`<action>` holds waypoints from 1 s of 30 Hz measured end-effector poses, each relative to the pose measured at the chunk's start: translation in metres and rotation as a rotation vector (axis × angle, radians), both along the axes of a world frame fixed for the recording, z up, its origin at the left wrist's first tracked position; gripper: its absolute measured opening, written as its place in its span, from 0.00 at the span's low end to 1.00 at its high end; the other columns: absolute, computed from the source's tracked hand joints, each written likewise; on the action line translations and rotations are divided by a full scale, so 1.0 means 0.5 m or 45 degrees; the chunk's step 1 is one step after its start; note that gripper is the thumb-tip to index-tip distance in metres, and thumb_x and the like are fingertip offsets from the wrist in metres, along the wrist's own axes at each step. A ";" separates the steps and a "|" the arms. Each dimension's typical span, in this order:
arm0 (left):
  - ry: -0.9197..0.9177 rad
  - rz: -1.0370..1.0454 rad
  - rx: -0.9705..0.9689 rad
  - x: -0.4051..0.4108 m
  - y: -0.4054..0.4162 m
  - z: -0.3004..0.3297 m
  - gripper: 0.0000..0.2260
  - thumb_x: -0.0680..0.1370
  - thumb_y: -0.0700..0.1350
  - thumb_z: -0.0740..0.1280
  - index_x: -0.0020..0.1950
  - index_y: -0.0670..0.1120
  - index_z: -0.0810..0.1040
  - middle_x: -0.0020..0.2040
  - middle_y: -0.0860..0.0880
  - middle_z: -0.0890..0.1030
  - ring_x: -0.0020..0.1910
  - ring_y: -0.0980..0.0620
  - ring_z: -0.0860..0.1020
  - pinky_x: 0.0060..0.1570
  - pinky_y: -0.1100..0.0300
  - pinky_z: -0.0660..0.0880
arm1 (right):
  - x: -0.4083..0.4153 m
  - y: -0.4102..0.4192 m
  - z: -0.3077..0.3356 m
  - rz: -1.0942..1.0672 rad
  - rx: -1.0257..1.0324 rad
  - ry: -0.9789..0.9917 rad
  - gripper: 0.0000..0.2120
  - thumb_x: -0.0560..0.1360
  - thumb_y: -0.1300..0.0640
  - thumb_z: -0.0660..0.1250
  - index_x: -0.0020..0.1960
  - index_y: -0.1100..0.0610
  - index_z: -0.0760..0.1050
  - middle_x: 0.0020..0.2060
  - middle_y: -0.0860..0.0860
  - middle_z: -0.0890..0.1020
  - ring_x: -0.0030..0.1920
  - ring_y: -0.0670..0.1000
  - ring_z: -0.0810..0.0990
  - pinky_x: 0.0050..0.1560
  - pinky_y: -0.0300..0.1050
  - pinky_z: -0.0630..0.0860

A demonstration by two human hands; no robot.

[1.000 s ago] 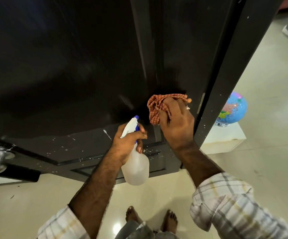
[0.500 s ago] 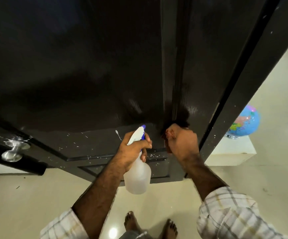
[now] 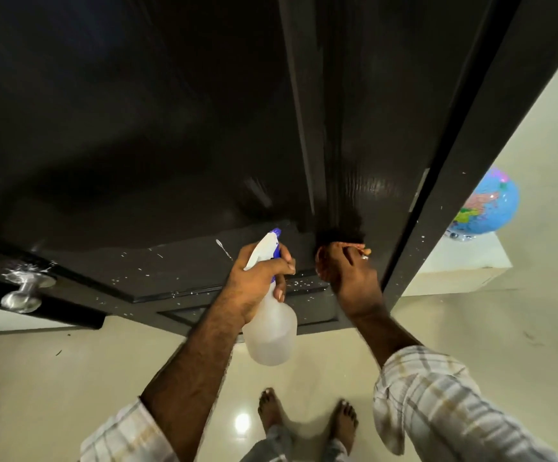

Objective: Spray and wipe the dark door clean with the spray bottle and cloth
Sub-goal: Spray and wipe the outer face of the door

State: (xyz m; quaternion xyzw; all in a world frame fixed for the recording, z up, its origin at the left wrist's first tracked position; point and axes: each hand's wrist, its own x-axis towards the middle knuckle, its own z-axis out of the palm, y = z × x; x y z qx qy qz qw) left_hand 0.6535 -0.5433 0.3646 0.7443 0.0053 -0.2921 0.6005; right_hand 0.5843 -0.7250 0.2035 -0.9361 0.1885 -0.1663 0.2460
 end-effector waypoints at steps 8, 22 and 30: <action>0.005 -0.035 0.011 -0.005 0.012 0.016 0.12 0.74 0.33 0.74 0.57 0.37 0.79 0.51 0.39 0.86 0.25 0.47 0.73 0.32 0.54 0.77 | 0.008 0.010 0.159 -0.152 0.193 -0.151 0.11 0.80 0.52 0.73 0.62 0.48 0.81 0.51 0.53 0.87 0.49 0.56 0.86 0.50 0.43 0.82; -0.008 0.093 0.000 0.002 0.048 -0.013 0.08 0.73 0.30 0.72 0.51 0.34 0.78 0.44 0.39 0.83 0.25 0.46 0.69 0.31 0.55 0.73 | 0.024 -0.006 0.063 0.219 -0.407 -0.411 0.15 0.82 0.55 0.73 0.67 0.56 0.80 0.55 0.58 0.79 0.42 0.59 0.82 0.40 0.52 0.85; 0.063 0.155 0.084 -0.007 0.091 -0.016 0.14 0.74 0.32 0.74 0.59 0.40 0.80 0.40 0.41 0.84 0.25 0.49 0.73 0.31 0.55 0.76 | 0.058 0.038 0.244 0.398 -0.355 -0.321 0.18 0.79 0.55 0.73 0.68 0.52 0.80 0.55 0.55 0.82 0.46 0.57 0.84 0.42 0.52 0.85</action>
